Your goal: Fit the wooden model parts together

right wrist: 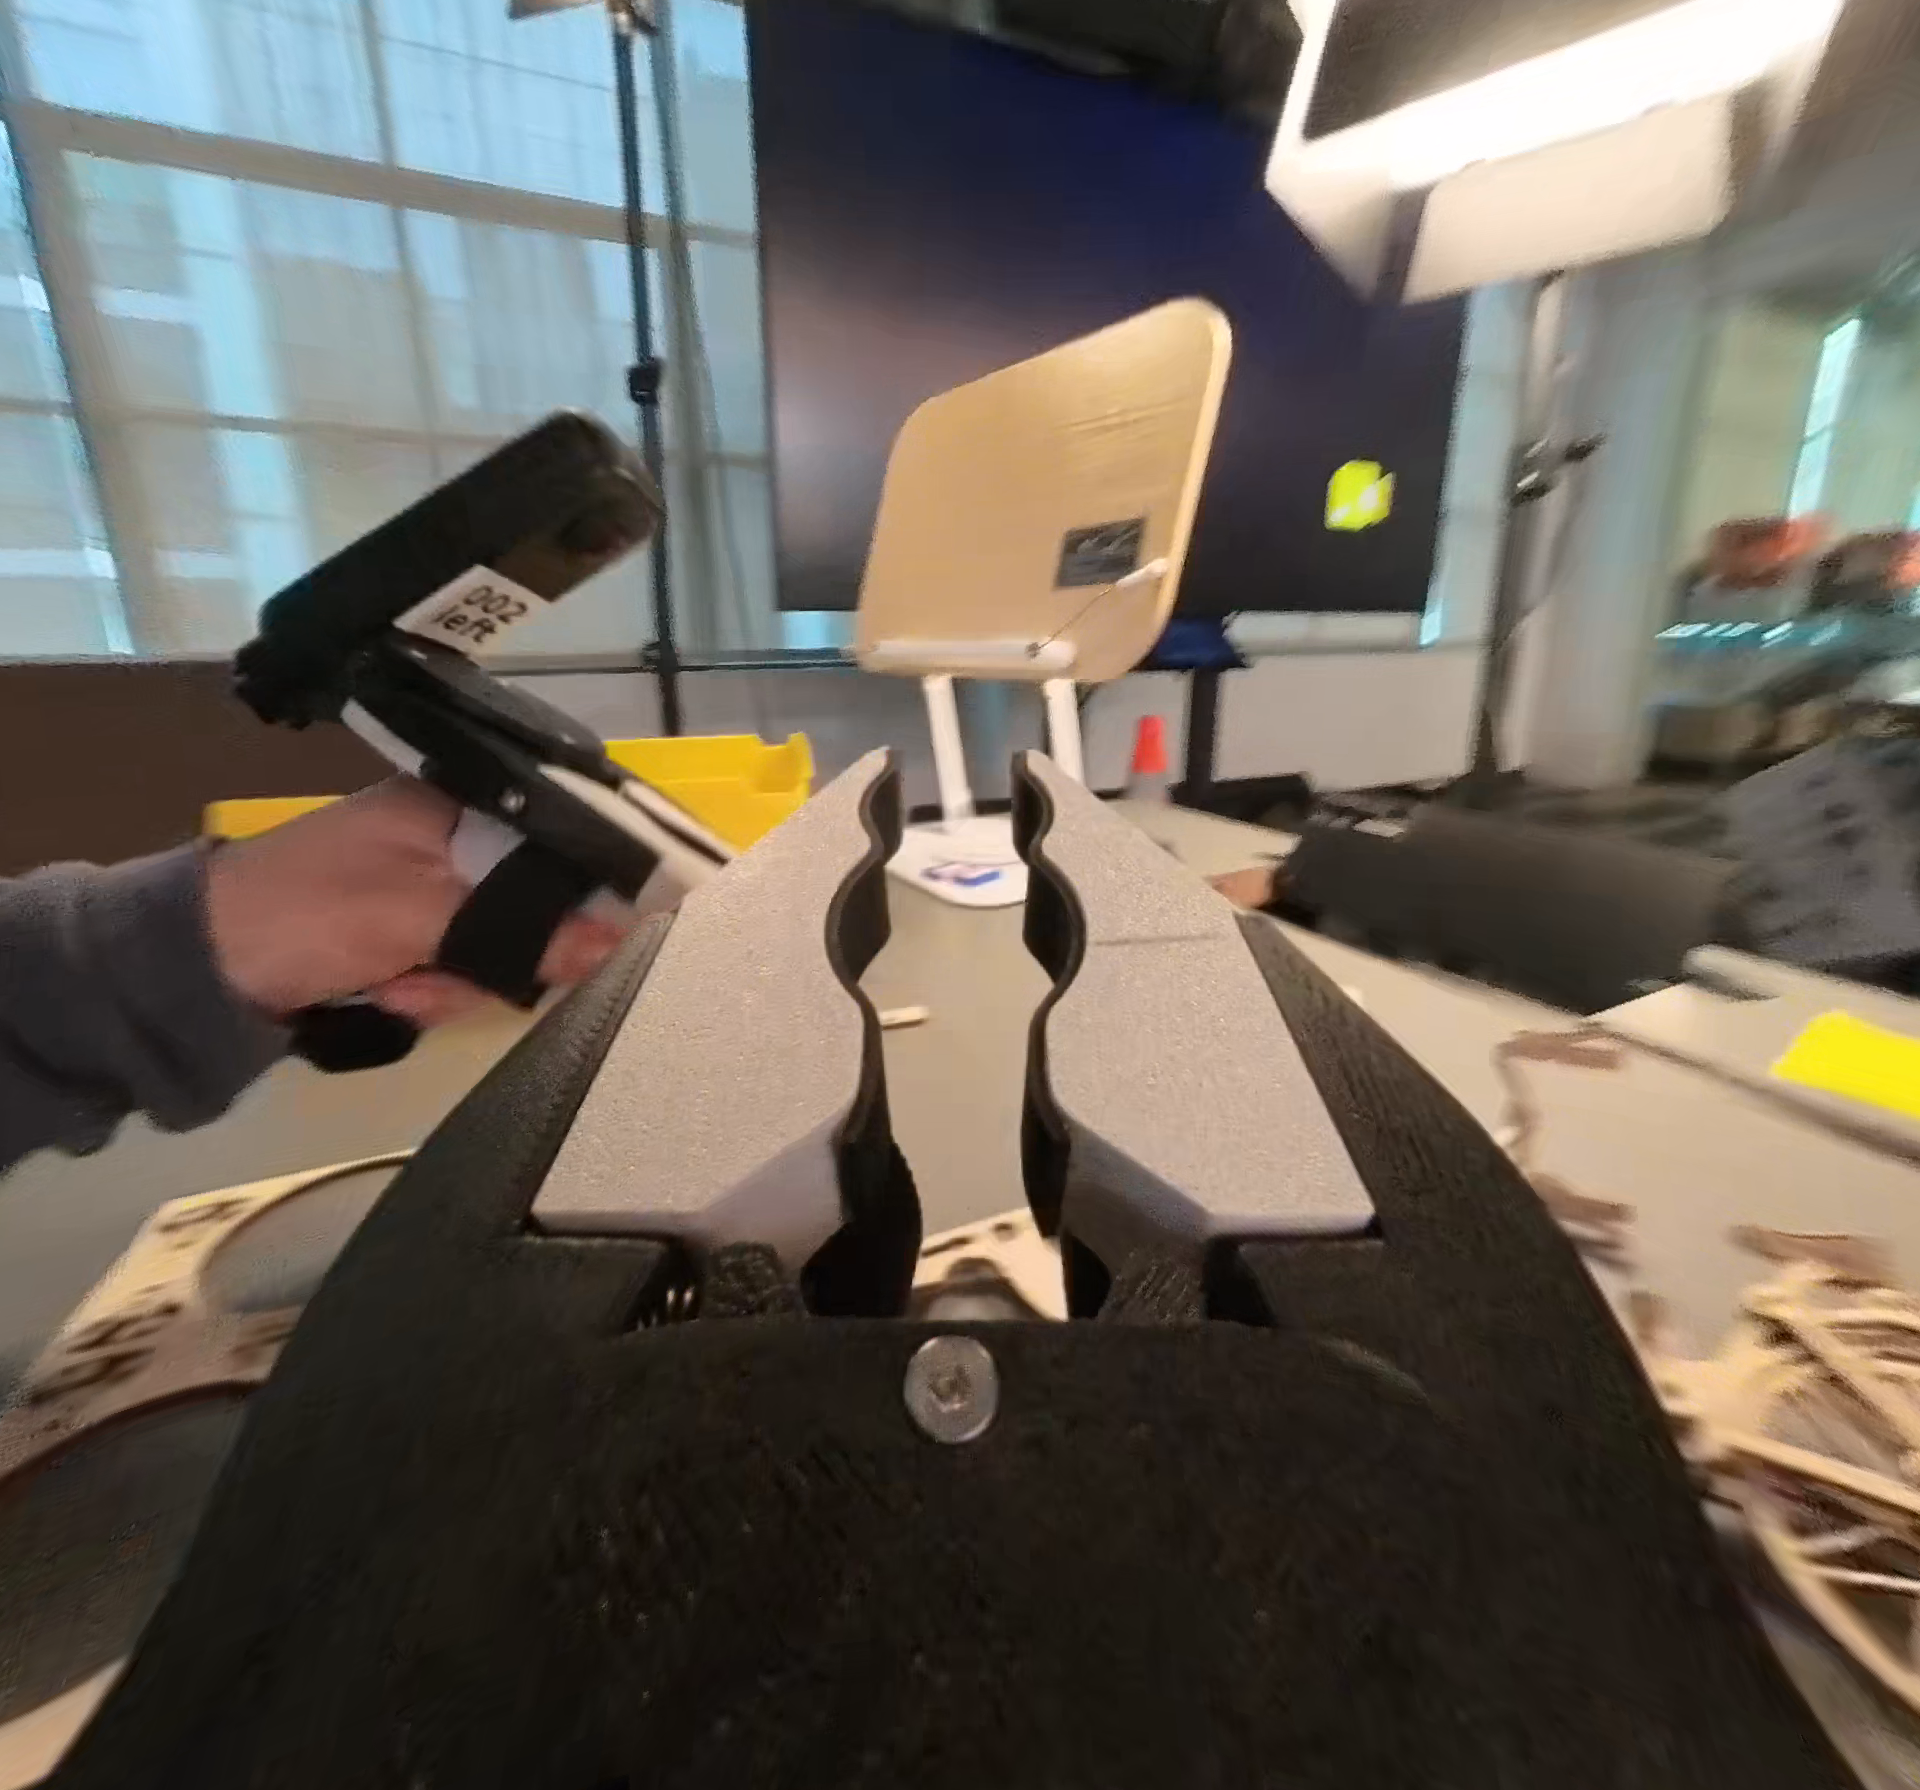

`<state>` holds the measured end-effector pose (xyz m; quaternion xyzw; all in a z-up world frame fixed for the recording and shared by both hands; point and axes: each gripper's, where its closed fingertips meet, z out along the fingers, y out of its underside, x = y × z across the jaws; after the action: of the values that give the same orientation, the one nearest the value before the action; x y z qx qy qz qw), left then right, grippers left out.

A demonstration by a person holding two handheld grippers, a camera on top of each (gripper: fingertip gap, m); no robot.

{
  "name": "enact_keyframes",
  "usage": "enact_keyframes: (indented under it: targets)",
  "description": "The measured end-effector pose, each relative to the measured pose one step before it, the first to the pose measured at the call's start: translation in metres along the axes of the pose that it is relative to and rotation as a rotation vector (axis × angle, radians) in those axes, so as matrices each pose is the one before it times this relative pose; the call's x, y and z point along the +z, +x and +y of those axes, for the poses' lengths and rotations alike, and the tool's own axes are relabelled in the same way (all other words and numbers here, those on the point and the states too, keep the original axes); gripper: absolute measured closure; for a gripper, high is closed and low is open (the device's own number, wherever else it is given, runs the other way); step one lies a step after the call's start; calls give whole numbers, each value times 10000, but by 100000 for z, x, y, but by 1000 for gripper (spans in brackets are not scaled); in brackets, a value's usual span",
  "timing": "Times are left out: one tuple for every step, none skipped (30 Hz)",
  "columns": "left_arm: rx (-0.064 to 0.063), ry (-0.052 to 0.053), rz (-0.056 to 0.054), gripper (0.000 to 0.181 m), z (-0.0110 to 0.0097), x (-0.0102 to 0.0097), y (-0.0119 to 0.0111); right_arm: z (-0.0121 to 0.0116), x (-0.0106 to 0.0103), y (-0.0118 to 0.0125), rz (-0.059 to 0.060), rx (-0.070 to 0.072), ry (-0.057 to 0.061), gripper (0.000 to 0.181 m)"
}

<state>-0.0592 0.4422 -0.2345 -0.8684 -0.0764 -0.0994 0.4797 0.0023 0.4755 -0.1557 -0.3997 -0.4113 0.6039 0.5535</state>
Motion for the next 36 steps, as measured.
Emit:
enact_keyframes:
  targets:
    - [-24, -760, 171, 165, 717, 1233, 639, -494, -286, 533, 291, -460, 154, 163]
    - [46, -723, -14, 158, 625, 1222, 346, -316, -224, 483, 199, -347, 102, 163]
    - [127, -636, -144, 153, 458, 1155, 86, -119, -146, 496, 159, -216, 25, 164]
    - [205, -462, -217, 153, 158, 964, -72, 35, -100, 534, 155, -92, -38, 164]
    - [167, -289, -319, 152, -67, 768, -283, 84, -69, 531, 131, -24, -56, 164]
    - [106, -291, -123, 148, -100, 630, -84, 64, -85, 516, 126, 2, -35, 164]
    - [-101, -339, 9, 143, -11, 524, 51, 3, -94, 531, 138, 12, -1, 164]
    - [-256, -406, 96, 135, 94, 454, 132, -29, -86, 500, 129, 13, 18, 164]
    - [-219, -416, 189, 131, 158, 384, 281, -17, -68, 452, 112, 17, 13, 164]
    - [-151, -345, -20, 129, 152, 319, 24, 1, -45, 393, 100, 33, 0, 164]
    - [-5, -389, -178, 128, 292, 318, -166, -7, -31, 337, 81, 44, 0, 164]
    - [98, -358, -204, 128, 307, 291, -142, -11, -21, 265, 58, 44, 9, 165]
    - [149, 22, -210, 129, -247, 42, -92, -26, -30, 209, 51, 40, 15, 165]
    - [74, -144, -124, 130, 41, 117, 9, -34, -20, 165, 45, 34, 22, 165]
    - [69, -94, -93, 131, 11, 79, 37, -44, -12, 99, 28, 21, 23, 165]
    - [111, -87, -38, 137, 53, 51, 121, -25, -13, 76, 20, 9, 11, 165]
    - [111, -81, -5, 143, 84, 25, 184, 2, -8, 40, 17, 7, 3, 165]
    - [67, -87, -34, 143, 107, -5, 124, -8, -4, 20, 4, 11, 4, 165]
    - [18, -82, -54, 145, 111, -16, 71, 9, -3, -19, -8, 12, 0, 165]
    - [20, -55, -85, 145, 63, 7, 27, 15, 4, -15, -9, 3, -8, 165]
    - [70, -29, -143, 146, 31, 26, -40, 18, 2, 0, -1, -4, -10, 165]
    - [111, -36, -205, 148, 69, 30, -98, 0, 0, -5, -1, 5, 0, 165]
    - [142, -95, -254, 152, 156, -1, -158, -21, -10, -4, -6, 12, 10, 165]
    - [199, -98, -190, 156, 183, -28, -39, -15, -15, 2, 3, 7, 5, 165]
    - [296, -64, 33, 166, 210, -80, 261, 10, -12, 38, 13, 2, -2, 165]
    - [259, -64, -21, 167, 358, -129, 104, 6, -21, 25, 7, 10, -2, 165]
    - [48, -9, 3, 169, 499, -220, -35, -1, -5, 16, -6, 23, -1, 165]
    - [-145, 223, 66, 170, 343, -387, -121, -3, -5, -2, -10, 27, 0, 165]
    - [-255, 503, 90, 170, 75, -604, -241, -18, 1, -4, -11, 27, 4, 165]
    - [-362, 537, 116, 170, 65, -777, -336, 4, 23, -53, -27, 45, 3, 165]
    - [-347, 547, 138, 170, -4, -944, -360, 54, 66, -127, -71, 83, -17, 165]
    - [-296, 621, 26, 170, -179, -1099, -529, 140, 121, -243, -132, 125, -56, 164]
    - [-248, 637, -117, 170, -302, -1194, -710, 274, 176, -354, -198, 185, -112, 163]
    - [-213, 638, -161, 170, -438, -1252, -755, 407, 244, -395, -219, 271, -163, 156]
    - [-216, 657, -187, 170, -596, -1251, -753, 537, 312, -343, -174, 355, -216, 146]
    - [-188, 668, -212, 170, -773, -1200, -733, 672, 390, -465, -259, 440, -272, 136]
